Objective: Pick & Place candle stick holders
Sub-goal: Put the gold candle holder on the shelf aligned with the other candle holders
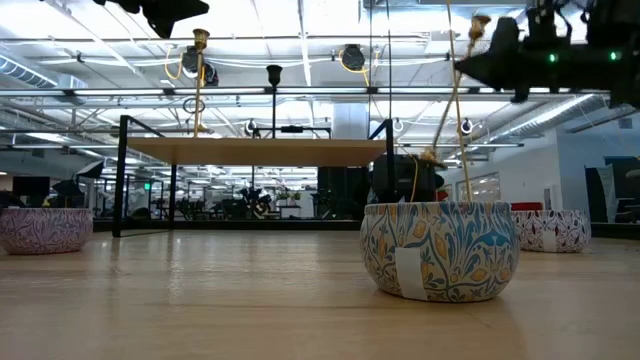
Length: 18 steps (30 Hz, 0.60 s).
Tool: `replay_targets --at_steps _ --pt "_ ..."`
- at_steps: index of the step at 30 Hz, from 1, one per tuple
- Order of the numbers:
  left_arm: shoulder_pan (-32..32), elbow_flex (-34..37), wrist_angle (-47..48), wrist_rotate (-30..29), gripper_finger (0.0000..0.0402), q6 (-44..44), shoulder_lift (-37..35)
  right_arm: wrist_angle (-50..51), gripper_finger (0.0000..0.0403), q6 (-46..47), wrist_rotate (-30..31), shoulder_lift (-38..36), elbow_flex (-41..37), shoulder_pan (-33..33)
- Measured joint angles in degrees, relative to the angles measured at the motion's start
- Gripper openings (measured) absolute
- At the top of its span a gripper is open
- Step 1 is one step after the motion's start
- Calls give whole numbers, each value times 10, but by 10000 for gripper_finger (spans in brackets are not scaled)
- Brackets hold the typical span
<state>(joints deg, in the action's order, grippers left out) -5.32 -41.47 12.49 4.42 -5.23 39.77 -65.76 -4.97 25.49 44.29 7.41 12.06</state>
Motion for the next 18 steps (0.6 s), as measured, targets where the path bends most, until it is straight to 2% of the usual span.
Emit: replay_targets --at_steps 3,6,10,16,18 --pt "0 0 0 0 175 0 0 35 16 -56 -1 0 54 -23" --pt "0 0 0 0 175 1 0 126 16 -103 2 0 126 -39" --pt "0 0 0 0 175 2 2 234 16 -109 2 10 224 -43" --pt "0 0 -1 0 175 2 11 263 17 -140 -3 52 311 -42" --pt "0 0 0 0 175 -1 12 261 17 -141 -22 71 328 -39"
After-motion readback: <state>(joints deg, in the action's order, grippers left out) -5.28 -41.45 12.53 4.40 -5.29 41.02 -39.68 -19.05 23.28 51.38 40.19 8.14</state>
